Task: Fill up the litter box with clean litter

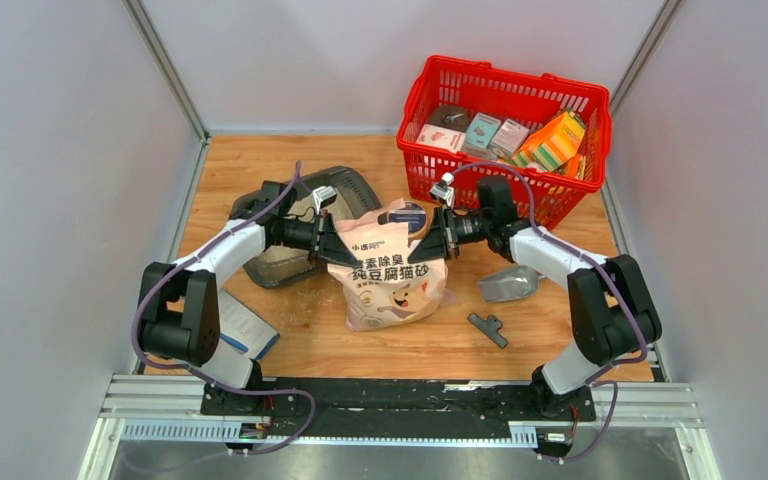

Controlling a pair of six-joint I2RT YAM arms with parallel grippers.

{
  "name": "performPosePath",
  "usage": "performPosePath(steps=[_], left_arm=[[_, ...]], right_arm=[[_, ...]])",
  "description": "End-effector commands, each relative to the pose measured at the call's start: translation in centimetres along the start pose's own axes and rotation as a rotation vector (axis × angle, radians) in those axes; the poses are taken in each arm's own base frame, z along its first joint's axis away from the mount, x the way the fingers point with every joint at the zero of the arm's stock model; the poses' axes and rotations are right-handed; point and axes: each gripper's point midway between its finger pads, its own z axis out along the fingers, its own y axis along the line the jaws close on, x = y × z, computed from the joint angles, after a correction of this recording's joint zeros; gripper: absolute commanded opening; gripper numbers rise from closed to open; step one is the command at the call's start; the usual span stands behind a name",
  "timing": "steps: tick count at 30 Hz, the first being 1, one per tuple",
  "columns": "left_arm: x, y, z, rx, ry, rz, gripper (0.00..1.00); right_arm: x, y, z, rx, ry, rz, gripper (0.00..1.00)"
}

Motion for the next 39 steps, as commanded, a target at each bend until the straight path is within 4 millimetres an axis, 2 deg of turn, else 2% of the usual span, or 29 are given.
performPosePath(steps=[1, 2, 6, 8, 10, 14, 15, 16, 18, 19, 21, 22, 23, 24, 25, 26, 29, 32, 35, 39], left_arm=[[-0.9, 0.2, -0.4, -0.039, -0.069, -0.096, 0.03], [-0.9, 0.4, -0.4, -0.055, -0.074, -0.122, 0.05], [-0.9, 0.4, -0.8, -0.107, -0.099, -0.146, 0.34], [-1.4, -0.2, -1.8, -0.148, -0.137, -0.104, 0.39], [-2.3, -0.8, -3.5, -0.225, -0.2, 0.052, 0.44], [-3.9, -2.6, -8.0, -0.43, -0.307, 0.438, 0.51], [-4.2, -2.5, -8.7, -0.485, -0.286, 0.631, 0.54], [-4.1, -3.7, -9.6, -0.529, -0.322, 0.748, 0.54], [-5.0, -4.9, -9.8, -0.554, -0.358, 0.997, 0.6], [-4.7, -6.4, -9.8, -0.559, -0.381, 1.114, 0.61], [-4.3, -7.8, -8.7, -0.533, -0.325, 1.362, 0.62], [-2.8, -9.0, -6.8, -0.445, -0.262, 1.462, 0.62], [-2.2, -9.3, -6.1, -0.416, -0.203, 1.57, 0.62], [-1.5, -9.4, -5.3, -0.38, -0.159, 1.62, 0.63], [-0.4, -9.4, -3.6, -0.312, -0.089, 1.668, 0.64], [0.0, -8.9, -3.0, -0.297, -0.034, 1.725, 0.65], [0.8, -7.5, -0.2, -0.235, 0.102, 1.823, 0.7], [0.5, -6.0, 2.0, -0.209, 0.196, 1.889, 0.73], [-0.2, -4.7, 3.5, -0.206, 0.232, 1.88, 0.74], [-0.7, -3.5, 4.3, -0.219, 0.258, 1.881, 0.74]], right_arm=[[-1.6, 2.8, -1.2, -0.083, 0.006, 0.003, 0.0], [-1.6, 2.5, -1.1, -0.074, 0.008, 0.032, 0.0], [-1.7, 2.1, -1.1, -0.074, 0.017, 0.059, 0.0], [-2.0, 2.1, -1.1, -0.075, 0.018, 0.056, 0.0], [-2.0, 2.1, -1.0, -0.079, 0.024, 0.054, 0.0], [-2.0, 2.1, -1.0, -0.082, 0.03, 0.053, 0.0], [-1.9, 2.2, -1.0, -0.085, 0.032, 0.053, 0.0], [-1.9, 2.2, -1.0, -0.086, 0.033, 0.051, 0.0], [-2.0, 2.1, -1.0, -0.086, 0.034, 0.054, 0.0], [-2.0, 2.1, -1.0, -0.087, 0.036, 0.054, 0.0], [-1.9, 2.0, -0.9, -0.087, 0.038, 0.055, 0.0], [-1.9, 2.1, -0.9, -0.088, 0.037, 0.052, 0.0], [-1.8, 2.0, -1.0, -0.088, 0.039, 0.057, 0.0], [-1.8, 2.1, -1.0, -0.09, 0.041, 0.054, 0.0], [-1.8, 2.1, -1.0, -0.089, 0.038, 0.048, 0.0], [-1.7, 2.1, -1.0, -0.091, 0.042, 0.049, 0.0], [-1.7, 2.1, -1.0, -0.091, 0.042, 0.049, 0.0], [-1.6, 2.1, -1.1, -0.092, 0.043, 0.047, 0.0], [-1.5, 2.2, -1.1, -0.094, 0.046, 0.046, 0.0], [-1.3, 2.2, -1.1, -0.093, 0.051, 0.042, 0.0]])
